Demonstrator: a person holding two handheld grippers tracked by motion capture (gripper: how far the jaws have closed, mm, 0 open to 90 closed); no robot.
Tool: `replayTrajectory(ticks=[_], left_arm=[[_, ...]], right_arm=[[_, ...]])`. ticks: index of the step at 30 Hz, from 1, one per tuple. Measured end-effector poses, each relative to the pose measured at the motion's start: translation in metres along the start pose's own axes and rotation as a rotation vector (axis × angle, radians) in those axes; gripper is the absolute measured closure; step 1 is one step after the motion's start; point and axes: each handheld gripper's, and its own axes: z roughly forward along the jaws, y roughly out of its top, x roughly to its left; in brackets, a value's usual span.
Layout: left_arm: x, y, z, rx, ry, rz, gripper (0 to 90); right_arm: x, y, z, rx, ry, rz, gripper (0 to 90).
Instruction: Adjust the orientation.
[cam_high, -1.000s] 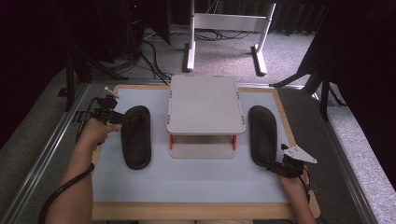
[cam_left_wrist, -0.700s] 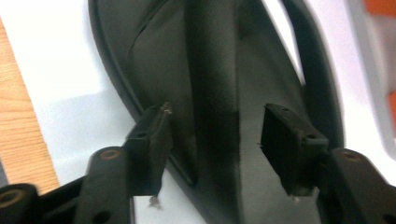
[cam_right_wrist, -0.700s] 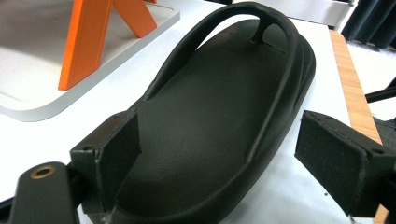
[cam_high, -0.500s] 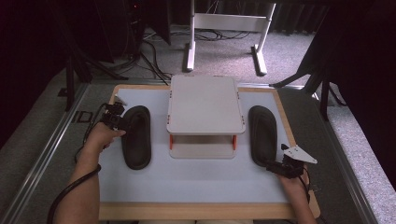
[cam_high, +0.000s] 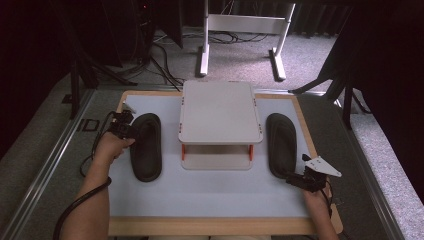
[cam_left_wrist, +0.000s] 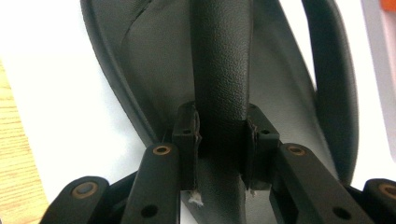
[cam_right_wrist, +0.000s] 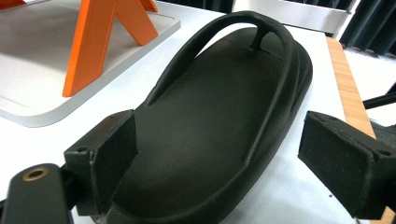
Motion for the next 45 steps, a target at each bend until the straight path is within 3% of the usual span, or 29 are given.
replayTrajectory(ticks=[3, 6, 7, 22, 33, 39, 45], left_arm=[[-0.001, 0.0, -0.007, -0.013, -0.002, 0.004, 71.5], [-0.001, 0.0, -0.014, -0.026, -0.032, -0.003, 71.7], [-0.003, 0.002, -0.024, -0.036, -0.028, 0.004, 71.7], [-0.028, 0.017, -0.094, -0.13, -0.04, 0.012, 71.7], [-0.069, 0.039, -0.138, -0.19, -0.058, 0.05, 71.7], [-0.096, 0.054, -0.146, -0.202, -0.075, 0.09, 71.7], [-0.12, 0.068, -0.144, -0.202, -0.097, 0.1, 71.7]], right_arm=[[0.001, 0.0, 0.0, 0.0, -0.001, -0.007, 11.2], [0.001, 0.0, 0.0, -0.001, -0.004, -0.007, 11.2], [0.001, 0.0, 0.0, 0.0, -0.002, -0.004, 11.2], [0.0, 0.0, -0.001, -0.012, -0.003, -0.004, 11.2], [0.001, -0.001, -0.001, -0.012, -0.002, -0.005, 11.2], [0.0, -0.001, -0.001, -0.016, -0.001, -0.004, 11.2], [0.001, -0.001, -0.001, -0.015, 0.001, -0.008, 11.2]])
